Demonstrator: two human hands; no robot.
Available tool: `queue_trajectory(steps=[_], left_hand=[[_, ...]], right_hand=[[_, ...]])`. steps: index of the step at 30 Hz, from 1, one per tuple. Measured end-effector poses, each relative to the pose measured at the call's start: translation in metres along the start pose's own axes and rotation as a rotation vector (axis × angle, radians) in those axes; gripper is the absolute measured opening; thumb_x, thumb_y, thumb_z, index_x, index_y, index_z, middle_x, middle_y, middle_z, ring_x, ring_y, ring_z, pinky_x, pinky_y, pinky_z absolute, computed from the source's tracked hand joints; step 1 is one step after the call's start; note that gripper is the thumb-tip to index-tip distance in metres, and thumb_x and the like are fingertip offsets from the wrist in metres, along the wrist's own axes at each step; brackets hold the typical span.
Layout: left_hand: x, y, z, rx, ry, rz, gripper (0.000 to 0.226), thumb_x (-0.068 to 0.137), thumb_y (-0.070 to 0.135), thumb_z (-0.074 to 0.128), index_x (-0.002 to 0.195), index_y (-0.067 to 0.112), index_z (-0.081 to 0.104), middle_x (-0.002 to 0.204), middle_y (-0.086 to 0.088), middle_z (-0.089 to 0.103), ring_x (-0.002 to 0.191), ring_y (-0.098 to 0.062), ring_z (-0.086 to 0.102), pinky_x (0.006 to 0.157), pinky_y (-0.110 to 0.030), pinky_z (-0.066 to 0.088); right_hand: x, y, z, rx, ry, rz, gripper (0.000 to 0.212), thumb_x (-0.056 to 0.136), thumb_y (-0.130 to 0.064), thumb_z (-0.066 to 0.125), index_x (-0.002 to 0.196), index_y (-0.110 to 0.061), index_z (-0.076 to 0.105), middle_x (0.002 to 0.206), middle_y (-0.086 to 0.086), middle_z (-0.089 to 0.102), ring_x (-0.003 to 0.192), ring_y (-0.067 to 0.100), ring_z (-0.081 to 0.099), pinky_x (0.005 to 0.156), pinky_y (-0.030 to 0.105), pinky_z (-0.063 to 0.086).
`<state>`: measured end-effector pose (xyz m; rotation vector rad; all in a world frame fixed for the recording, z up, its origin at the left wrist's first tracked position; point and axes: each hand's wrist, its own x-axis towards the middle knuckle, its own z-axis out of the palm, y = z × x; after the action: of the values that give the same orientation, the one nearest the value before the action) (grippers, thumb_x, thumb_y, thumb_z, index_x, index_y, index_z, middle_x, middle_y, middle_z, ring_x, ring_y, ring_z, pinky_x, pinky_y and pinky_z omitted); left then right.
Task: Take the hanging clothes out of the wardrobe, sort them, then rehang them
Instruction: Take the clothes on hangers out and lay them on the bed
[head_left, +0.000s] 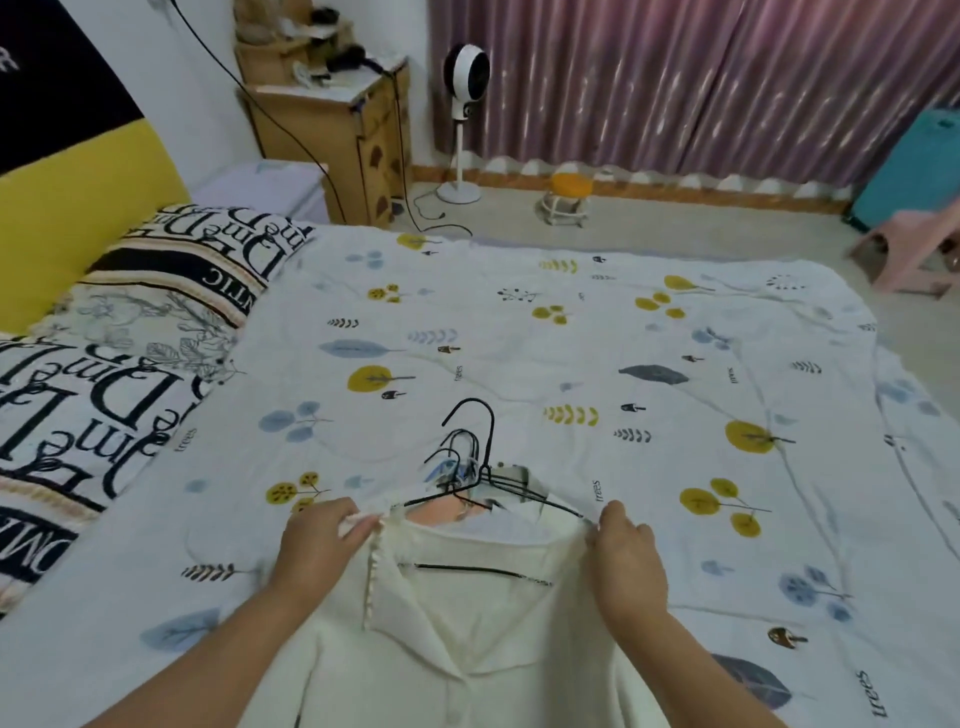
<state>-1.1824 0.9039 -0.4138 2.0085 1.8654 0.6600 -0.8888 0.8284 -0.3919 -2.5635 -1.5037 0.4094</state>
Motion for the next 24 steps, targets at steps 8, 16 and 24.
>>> queue_trajectory(steps=[8, 16, 24], left_hand=[[-0.018, -0.034, 0.071, 0.352, -0.155, 0.037, 0.029, 0.078, 0.033, 0.054, 0.096, 0.012, 0.062, 0.087, -0.009, 0.066, 0.085, -0.027, 0.058, 0.065, -0.038, 0.051], [-0.052, -0.037, 0.084, 0.509, -0.635, -0.059, 0.068, 0.091, 0.050, 0.022, 0.141, 0.006, 0.039, 0.151, -0.016, 0.028, 0.137, -0.029, 0.034, 0.110, -0.042, 0.028], [-0.028, 0.013, 0.014, 0.456, -0.796, -0.113, 0.046, 0.099, 0.040, 0.031, 0.140, 0.022, 0.037, 0.147, -0.001, 0.037, 0.135, -0.020, 0.034, 0.108, -0.030, 0.027]], right_hand=[[0.033, 0.018, 0.088, -0.087, -0.139, -0.065, 0.024, 0.085, -0.001, 0.040, 0.106, -0.009, 0.047, 0.104, 0.010, 0.056, 0.096, 0.026, 0.045, 0.069, 0.029, 0.022], [0.009, 0.020, 0.109, 0.017, -0.178, -0.126, 0.031, 0.097, -0.018, 0.032, 0.125, -0.007, 0.040, 0.127, 0.015, 0.045, 0.107, 0.031, 0.048, 0.085, 0.037, 0.041], [-0.009, -0.019, 0.050, -0.276, -0.646, -0.164, 0.041, 0.098, -0.014, 0.031, 0.139, -0.011, 0.036, 0.143, 0.007, 0.040, 0.132, 0.023, 0.039, 0.108, 0.032, 0.032]])
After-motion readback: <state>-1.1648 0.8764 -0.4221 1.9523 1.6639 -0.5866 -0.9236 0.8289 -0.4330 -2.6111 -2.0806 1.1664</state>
